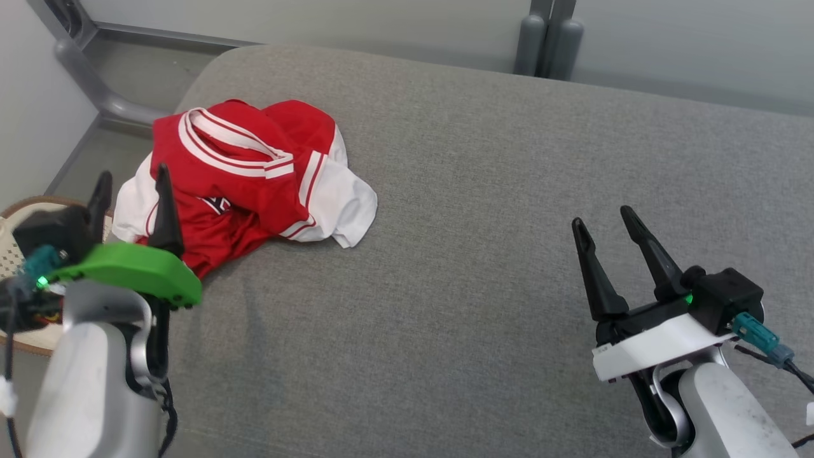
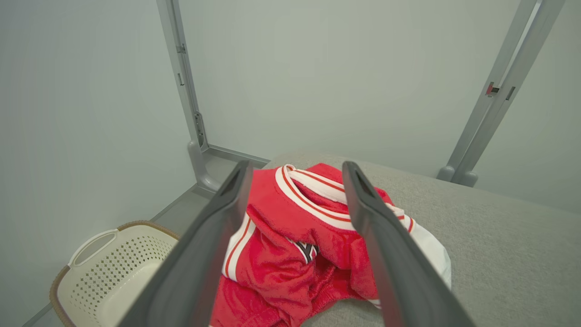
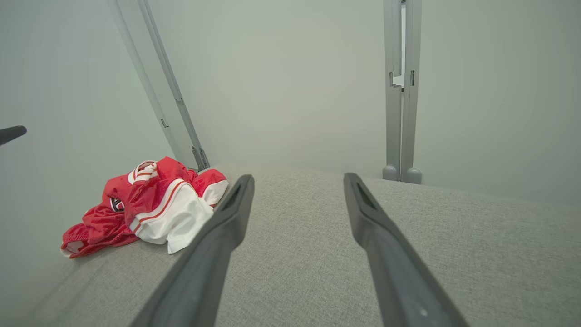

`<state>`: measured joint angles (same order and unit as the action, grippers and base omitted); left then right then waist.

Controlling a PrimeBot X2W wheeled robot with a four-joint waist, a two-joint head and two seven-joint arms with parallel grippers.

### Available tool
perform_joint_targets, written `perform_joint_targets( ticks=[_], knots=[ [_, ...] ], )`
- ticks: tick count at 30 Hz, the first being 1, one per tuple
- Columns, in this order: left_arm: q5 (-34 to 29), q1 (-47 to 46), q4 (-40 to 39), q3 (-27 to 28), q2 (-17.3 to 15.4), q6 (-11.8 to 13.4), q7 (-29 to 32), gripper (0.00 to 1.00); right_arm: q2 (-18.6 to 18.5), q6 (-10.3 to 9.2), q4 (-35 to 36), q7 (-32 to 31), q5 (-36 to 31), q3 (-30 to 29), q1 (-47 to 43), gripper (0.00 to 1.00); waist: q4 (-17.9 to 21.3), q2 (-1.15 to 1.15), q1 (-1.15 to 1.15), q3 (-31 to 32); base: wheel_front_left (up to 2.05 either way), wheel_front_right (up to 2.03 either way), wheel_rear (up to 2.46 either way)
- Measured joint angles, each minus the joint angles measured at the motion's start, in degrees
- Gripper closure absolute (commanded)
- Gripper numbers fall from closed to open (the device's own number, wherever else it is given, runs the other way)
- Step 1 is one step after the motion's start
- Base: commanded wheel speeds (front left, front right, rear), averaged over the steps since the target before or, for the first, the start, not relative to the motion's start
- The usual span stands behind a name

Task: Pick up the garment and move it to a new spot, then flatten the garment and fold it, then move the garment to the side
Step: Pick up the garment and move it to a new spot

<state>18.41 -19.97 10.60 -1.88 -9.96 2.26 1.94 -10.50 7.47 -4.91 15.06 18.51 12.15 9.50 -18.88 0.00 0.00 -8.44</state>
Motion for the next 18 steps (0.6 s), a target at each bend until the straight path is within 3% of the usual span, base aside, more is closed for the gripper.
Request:
perform_joint_targets(
  ticks=[9,18],
  knots=[
    [6.3,-14.6,12.3,4.1,-4.7,-1.8,10.5,0.00,-1.1,0.00,1.5,0.0,0.1,0.2,4.4,0.00,4.4,0.00,0.00,-4.6,0.00,0.00,0.00],
    [9.0,-23.9,27.8,6.4,-9.2,-2.3,15.3,0.00,-1.6,0.01,2.2,0.0,0.7,0.4,7.2,0.00,10.1,0.00,0.00,-9.3,0.00,0.00,0.00]
  ],
)
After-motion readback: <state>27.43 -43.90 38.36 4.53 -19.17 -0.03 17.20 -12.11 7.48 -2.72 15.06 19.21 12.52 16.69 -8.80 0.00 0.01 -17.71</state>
